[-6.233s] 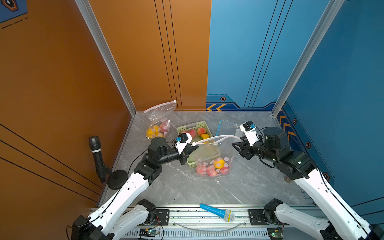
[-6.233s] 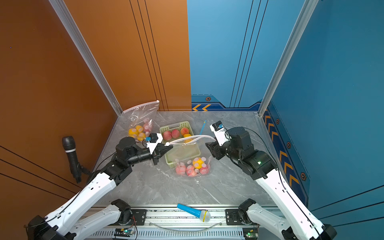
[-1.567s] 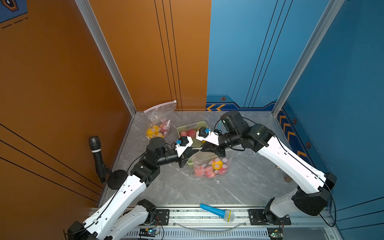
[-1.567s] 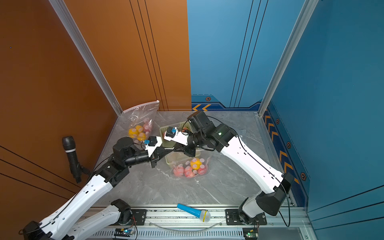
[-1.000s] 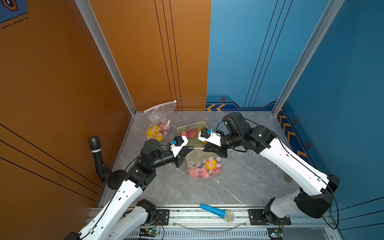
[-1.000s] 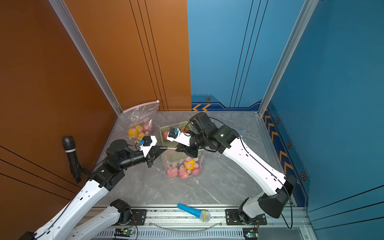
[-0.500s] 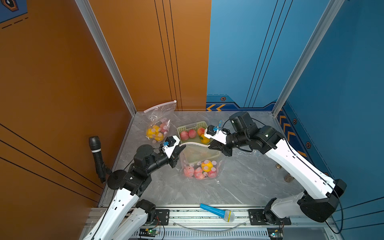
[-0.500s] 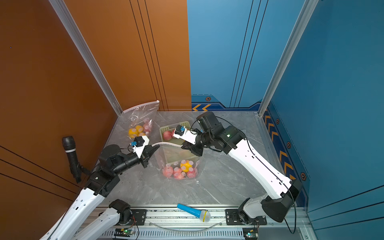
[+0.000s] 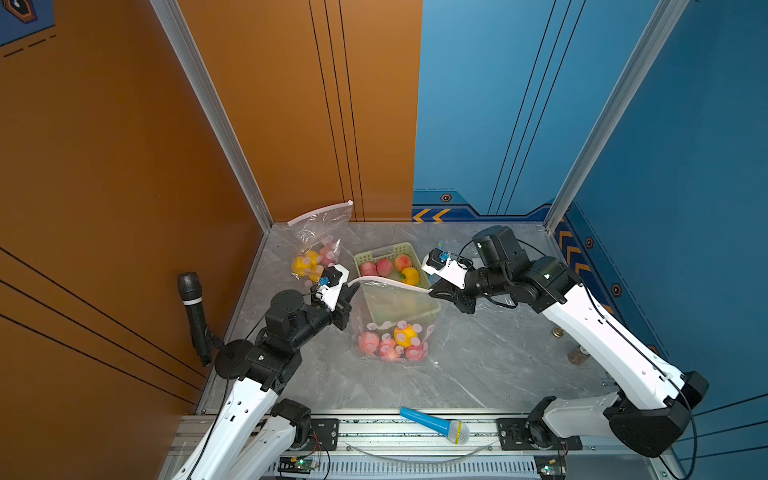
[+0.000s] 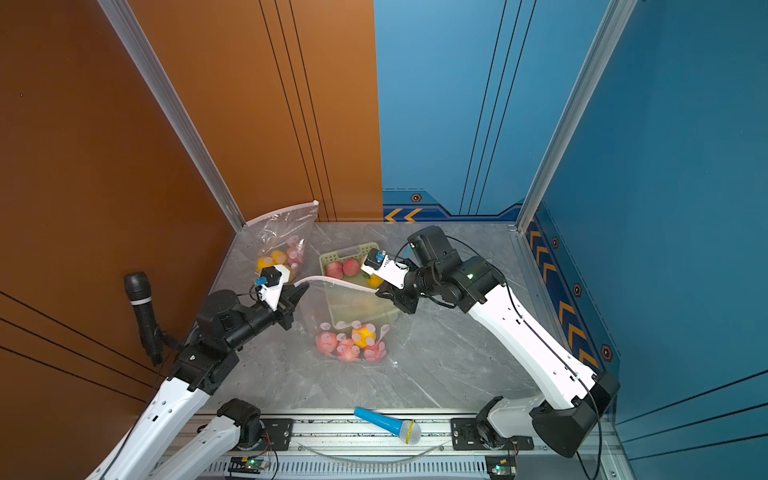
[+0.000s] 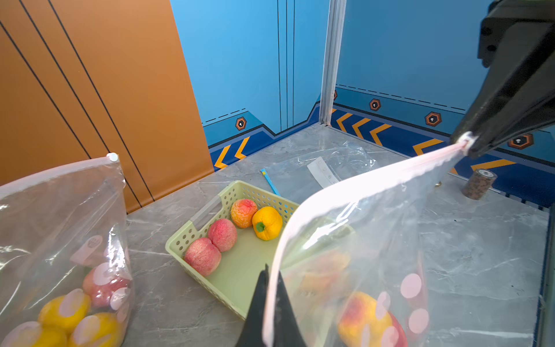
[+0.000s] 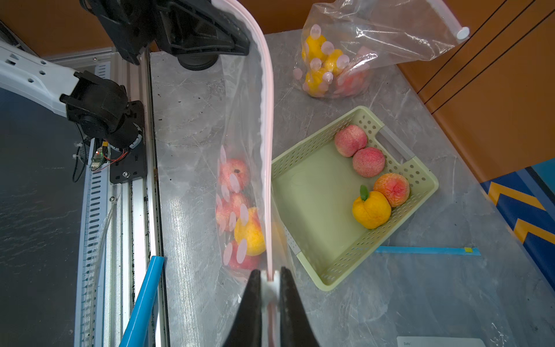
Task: Place the peach in a zip-top bag and seal the zipper
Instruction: Zip the zipper on the zipper food storage bag.
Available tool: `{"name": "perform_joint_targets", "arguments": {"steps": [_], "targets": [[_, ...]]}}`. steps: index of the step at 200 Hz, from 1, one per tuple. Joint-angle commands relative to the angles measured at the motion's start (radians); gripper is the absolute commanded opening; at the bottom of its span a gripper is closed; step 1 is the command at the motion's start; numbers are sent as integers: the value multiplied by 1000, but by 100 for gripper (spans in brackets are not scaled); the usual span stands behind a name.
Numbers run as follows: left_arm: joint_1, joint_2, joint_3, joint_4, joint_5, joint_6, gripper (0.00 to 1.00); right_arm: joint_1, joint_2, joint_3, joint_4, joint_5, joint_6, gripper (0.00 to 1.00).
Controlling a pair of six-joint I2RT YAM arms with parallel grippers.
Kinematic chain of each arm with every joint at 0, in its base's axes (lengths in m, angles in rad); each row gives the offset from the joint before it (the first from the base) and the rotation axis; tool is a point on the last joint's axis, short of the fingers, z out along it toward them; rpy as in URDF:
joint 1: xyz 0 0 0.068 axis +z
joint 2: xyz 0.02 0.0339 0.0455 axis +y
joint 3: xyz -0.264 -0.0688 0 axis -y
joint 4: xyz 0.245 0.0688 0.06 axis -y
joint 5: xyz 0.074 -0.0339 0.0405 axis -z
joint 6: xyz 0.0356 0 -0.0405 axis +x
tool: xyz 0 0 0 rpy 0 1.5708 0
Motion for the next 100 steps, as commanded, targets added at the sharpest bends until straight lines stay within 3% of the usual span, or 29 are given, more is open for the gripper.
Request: {"name": "perform_joint_targets", "arguments": {"steps": [1, 100], "targets": [[20, -13, -4, 2, -65, -23, 0, -14, -23, -26, -1, 31, 27, 10], [55, -10, 0, 6, -126, -56, 0, -32, -54, -66, 61, 15, 73, 10]]}}
